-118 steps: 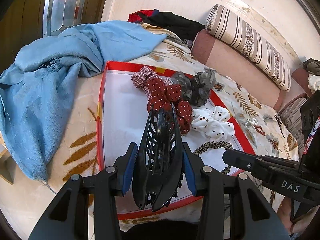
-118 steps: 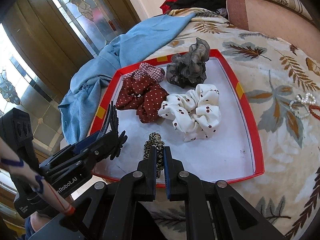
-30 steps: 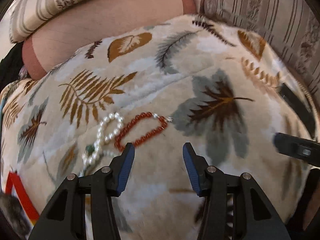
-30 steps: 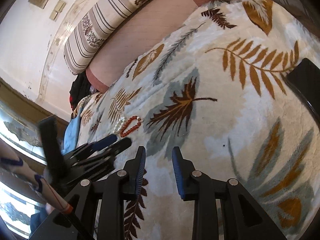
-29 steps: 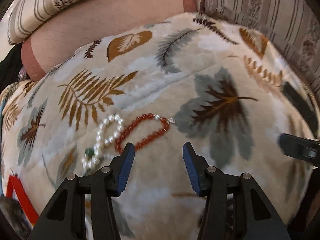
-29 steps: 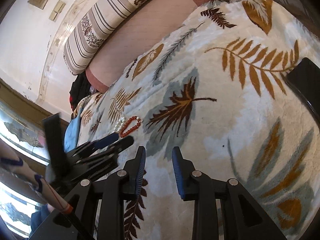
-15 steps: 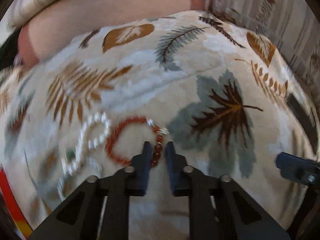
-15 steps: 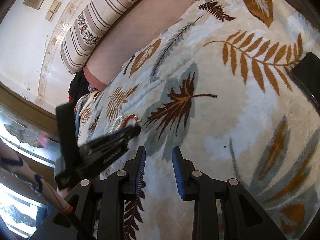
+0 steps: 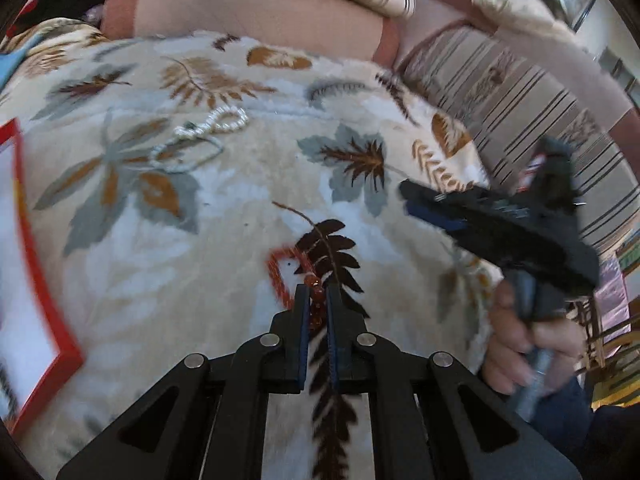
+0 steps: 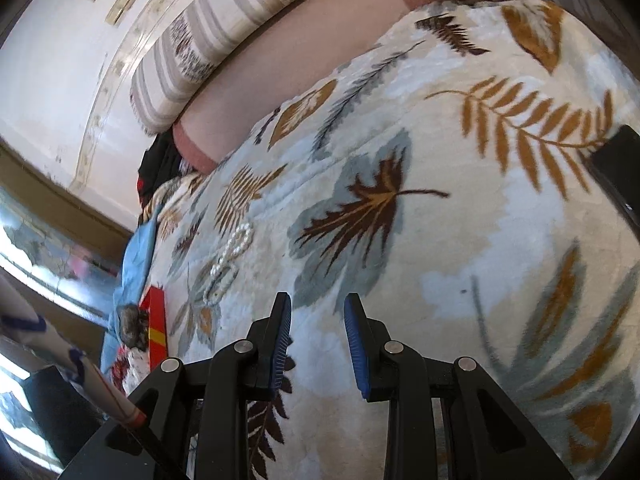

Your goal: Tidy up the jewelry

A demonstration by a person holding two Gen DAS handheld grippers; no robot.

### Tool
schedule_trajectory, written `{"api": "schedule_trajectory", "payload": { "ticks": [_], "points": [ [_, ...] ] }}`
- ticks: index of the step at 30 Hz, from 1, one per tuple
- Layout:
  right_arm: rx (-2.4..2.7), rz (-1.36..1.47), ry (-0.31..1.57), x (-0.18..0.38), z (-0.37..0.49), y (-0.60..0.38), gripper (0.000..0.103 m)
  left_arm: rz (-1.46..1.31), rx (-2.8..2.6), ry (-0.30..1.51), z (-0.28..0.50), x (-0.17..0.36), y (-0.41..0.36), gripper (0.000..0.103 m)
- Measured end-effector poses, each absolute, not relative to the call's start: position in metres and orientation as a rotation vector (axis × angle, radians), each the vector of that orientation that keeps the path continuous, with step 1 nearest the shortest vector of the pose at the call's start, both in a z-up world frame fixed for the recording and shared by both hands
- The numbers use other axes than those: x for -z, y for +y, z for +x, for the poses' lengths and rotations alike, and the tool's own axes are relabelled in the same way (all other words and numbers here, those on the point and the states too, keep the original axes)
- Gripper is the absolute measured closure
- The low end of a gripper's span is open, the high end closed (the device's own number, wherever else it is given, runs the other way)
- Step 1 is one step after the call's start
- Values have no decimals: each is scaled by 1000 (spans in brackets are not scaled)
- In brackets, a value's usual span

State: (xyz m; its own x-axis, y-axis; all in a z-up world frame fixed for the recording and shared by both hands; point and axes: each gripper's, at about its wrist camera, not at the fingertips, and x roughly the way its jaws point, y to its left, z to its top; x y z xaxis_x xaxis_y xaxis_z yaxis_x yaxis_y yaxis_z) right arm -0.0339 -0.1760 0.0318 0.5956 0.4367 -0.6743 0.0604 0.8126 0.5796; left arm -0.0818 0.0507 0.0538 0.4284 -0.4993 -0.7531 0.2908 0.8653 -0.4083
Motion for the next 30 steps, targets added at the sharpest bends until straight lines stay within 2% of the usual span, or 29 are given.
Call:
{"api": "schedule_trajectory", "payload": {
  "ticks": [8,15,20,21,23,25,30],
  "points": [
    [-366,612,1007,-28,-5,-121,72,-292,503,915,-98,-91,88,96],
    [-364,581,1131,-7,56,-63,72,-338,496,878,-101,-99,114,96],
    [-282,443,1143,-1,89,-25,72,-352,490,863,-99,-100,126,96],
    [-262,389,1141,-2,92,-17,74,-350,486,862,-99,-100,128,96],
    [-229,270,1144,-5,96,-4,97,-356,487,865,-99,-98,130,96],
    [-218,205,1127,-6,94,-1,97,-351,482,863,-100,-98,131,96],
    [-221,282,1080,-20,69,-32,97,-341,480,854,-106,-99,132,96]
  ]
}}
